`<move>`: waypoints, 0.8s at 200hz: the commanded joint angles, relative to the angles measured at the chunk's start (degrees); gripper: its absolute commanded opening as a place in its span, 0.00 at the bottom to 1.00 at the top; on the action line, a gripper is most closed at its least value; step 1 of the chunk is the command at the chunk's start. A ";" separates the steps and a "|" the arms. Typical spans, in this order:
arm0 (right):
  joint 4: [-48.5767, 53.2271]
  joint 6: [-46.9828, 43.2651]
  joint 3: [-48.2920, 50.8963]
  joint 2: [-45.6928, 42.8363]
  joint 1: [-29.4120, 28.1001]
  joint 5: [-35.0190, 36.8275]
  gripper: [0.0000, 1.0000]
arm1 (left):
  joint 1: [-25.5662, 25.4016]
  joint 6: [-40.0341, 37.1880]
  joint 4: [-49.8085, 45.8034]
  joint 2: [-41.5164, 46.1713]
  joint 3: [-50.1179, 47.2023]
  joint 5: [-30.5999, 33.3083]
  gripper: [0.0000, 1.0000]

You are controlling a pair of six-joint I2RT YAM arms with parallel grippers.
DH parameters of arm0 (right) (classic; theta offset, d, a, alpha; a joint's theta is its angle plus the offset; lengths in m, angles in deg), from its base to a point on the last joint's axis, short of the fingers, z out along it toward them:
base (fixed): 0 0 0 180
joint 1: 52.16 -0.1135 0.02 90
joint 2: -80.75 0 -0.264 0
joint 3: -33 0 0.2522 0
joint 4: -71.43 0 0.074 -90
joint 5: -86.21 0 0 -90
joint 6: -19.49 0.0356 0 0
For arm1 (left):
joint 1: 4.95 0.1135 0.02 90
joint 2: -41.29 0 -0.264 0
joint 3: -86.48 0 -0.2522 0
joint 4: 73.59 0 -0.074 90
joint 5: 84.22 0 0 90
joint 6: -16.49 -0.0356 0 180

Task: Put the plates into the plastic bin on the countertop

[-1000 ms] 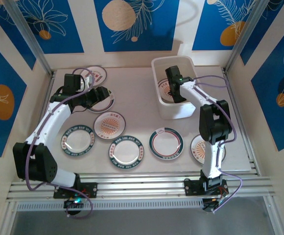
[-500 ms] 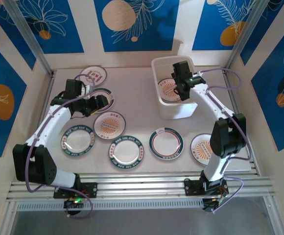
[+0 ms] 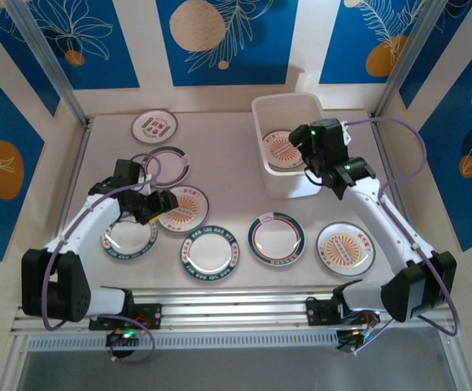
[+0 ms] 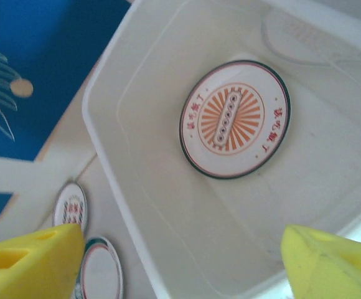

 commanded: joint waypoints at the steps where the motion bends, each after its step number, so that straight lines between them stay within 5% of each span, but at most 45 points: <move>1: 2.65 -6.79 3.03 -3.17 -0.29 -5.86 0.80 | -1.17 -2.79 -0.63 1.67 -2.01 -1.92 0.69; 71: 4.79 -12.09 13.87 -12.25 -0.72 -13.17 0.60 | -5.51 -5.64 3.42 -0.49 -7.81 -3.22 0.63; 160: 0.16 -13.67 20.46 -12.78 -1.88 -18.82 0.58 | -9.82 -6.16 6.05 -2.58 -10.89 -2.50 0.59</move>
